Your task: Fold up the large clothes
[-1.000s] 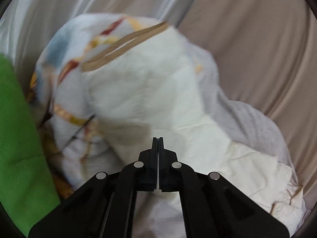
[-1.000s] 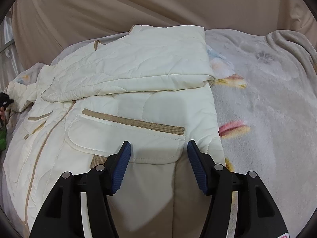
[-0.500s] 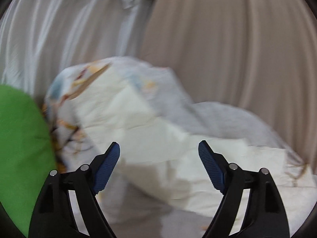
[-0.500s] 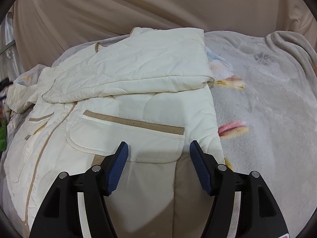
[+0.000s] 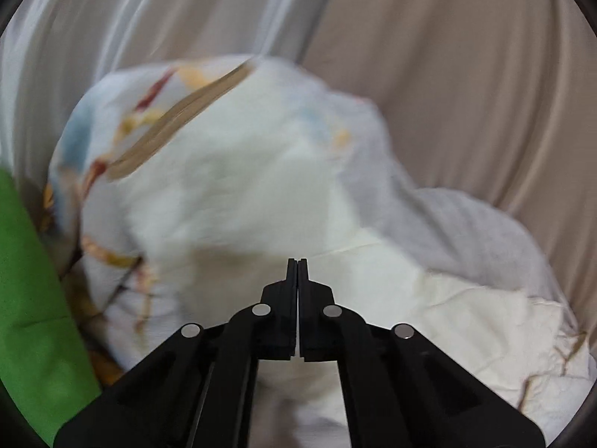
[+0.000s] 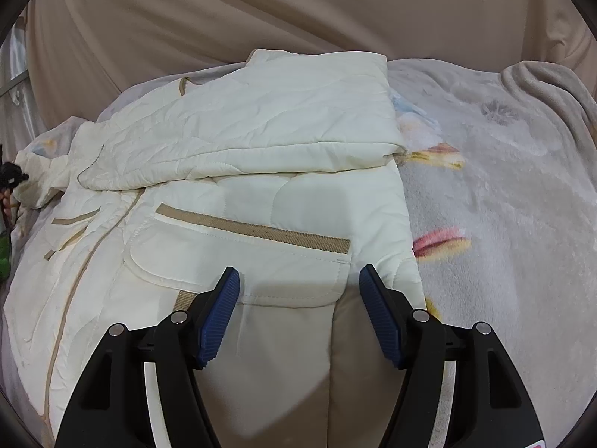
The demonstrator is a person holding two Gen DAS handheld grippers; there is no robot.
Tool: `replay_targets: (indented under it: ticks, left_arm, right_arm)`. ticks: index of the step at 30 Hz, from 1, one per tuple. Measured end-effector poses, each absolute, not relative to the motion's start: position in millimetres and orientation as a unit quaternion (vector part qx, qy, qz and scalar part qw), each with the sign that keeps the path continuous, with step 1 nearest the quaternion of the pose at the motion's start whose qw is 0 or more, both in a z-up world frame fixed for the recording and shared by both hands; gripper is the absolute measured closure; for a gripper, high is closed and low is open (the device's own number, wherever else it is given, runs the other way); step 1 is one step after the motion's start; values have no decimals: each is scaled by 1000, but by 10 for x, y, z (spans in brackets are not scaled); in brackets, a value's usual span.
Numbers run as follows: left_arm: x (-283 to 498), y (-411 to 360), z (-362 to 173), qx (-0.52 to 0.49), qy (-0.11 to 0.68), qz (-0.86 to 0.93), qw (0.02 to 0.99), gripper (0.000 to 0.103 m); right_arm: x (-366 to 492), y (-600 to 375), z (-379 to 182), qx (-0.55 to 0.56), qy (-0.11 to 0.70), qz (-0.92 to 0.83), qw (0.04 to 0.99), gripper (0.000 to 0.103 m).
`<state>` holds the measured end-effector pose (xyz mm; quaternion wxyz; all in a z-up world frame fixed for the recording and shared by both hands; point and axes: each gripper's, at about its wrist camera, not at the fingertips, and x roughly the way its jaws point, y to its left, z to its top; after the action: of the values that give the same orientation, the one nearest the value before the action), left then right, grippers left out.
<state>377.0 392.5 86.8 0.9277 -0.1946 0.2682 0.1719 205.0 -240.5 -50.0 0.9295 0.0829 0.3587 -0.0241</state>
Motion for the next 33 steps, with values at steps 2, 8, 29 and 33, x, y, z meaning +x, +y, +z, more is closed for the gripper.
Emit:
replay_targets:
  ticks: [2, 8, 29, 33]
  left_arm:
    - [3711, 3509, 1109, -164, 241, 132, 947, 103]
    - [3280, 1667, 1745, -71, 192, -74, 976, 103]
    - [3487, 4190, 532, -236, 291, 299, 878, 30]
    - [3674, 4394, 441, -233, 287, 308, 877, 39]
  right_arm:
    - [2054, -2401, -501, 82, 359, -25, 929, 38]
    - [2051, -2407, -500, 81, 358, -25, 930, 38]
    - [2029, -2404, -485, 87, 351, -16, 932, 31]
    - [2038, -2392, -492, 82, 353, -20, 932, 31]
